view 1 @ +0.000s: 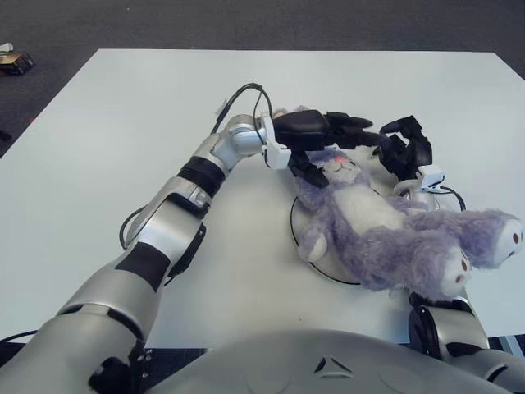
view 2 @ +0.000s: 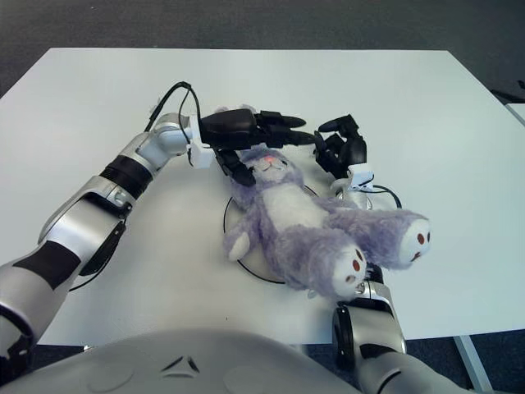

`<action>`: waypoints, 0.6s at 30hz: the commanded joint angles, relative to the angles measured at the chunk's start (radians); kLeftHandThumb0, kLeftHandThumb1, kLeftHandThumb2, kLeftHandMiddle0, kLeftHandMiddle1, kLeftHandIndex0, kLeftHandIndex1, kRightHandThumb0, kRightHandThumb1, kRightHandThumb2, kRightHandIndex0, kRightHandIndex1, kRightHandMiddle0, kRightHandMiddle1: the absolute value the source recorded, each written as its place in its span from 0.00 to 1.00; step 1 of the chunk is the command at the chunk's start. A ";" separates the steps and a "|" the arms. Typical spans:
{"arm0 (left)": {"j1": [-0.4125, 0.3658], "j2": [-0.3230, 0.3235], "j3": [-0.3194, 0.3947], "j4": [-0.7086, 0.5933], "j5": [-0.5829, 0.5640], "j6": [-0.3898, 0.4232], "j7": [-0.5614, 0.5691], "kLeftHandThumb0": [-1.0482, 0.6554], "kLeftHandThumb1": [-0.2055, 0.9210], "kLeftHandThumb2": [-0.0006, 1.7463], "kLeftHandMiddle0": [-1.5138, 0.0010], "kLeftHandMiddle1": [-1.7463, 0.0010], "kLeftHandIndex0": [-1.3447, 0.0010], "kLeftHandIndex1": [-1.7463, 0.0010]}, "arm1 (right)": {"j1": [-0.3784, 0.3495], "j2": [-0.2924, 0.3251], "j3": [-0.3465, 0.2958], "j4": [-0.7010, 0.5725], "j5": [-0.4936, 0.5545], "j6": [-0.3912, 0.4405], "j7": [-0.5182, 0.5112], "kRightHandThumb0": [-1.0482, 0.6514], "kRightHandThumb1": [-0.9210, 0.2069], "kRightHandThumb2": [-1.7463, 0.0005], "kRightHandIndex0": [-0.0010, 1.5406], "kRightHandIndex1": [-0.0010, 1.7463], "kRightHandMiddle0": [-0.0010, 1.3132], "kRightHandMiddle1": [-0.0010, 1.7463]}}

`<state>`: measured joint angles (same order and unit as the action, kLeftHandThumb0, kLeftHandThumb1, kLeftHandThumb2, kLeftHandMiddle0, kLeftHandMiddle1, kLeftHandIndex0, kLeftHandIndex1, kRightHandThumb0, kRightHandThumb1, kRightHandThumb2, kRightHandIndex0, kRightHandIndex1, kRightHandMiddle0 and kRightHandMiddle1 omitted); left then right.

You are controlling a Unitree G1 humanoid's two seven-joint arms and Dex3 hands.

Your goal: Put the doll into the plate.

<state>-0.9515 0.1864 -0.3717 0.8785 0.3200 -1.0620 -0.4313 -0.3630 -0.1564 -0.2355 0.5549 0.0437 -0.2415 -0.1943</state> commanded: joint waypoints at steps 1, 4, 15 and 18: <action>-0.032 0.005 0.033 0.010 -0.042 0.036 -0.002 0.01 1.00 0.40 0.85 0.99 0.87 1.00 | 0.059 0.025 0.010 0.067 -0.014 0.054 -0.013 0.40 0.13 0.62 0.58 0.99 0.27 0.97; -0.046 0.003 0.047 0.027 -0.091 0.066 -0.048 0.01 1.00 0.40 0.85 0.99 0.87 1.00 | 0.071 0.027 0.018 0.045 -0.021 0.047 -0.015 0.40 0.16 0.58 0.58 1.00 0.25 0.99; -0.089 -0.054 0.183 0.061 -0.447 0.335 -0.429 0.01 1.00 0.38 0.82 0.99 0.85 0.99 | 0.091 0.032 0.024 0.008 -0.024 0.055 -0.014 0.40 0.16 0.56 0.55 1.00 0.24 1.00; -0.109 -0.048 0.206 0.076 -0.461 0.366 -0.470 0.01 1.00 0.39 0.82 0.99 0.85 0.99 | 0.092 0.032 0.026 0.003 -0.024 0.059 -0.014 0.40 0.16 0.56 0.55 1.00 0.24 1.00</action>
<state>-1.0148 0.1317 -0.1955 0.9408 -0.1137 -0.7309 -0.8543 -0.3384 -0.1522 -0.2157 0.5158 0.0216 -0.2342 -0.2080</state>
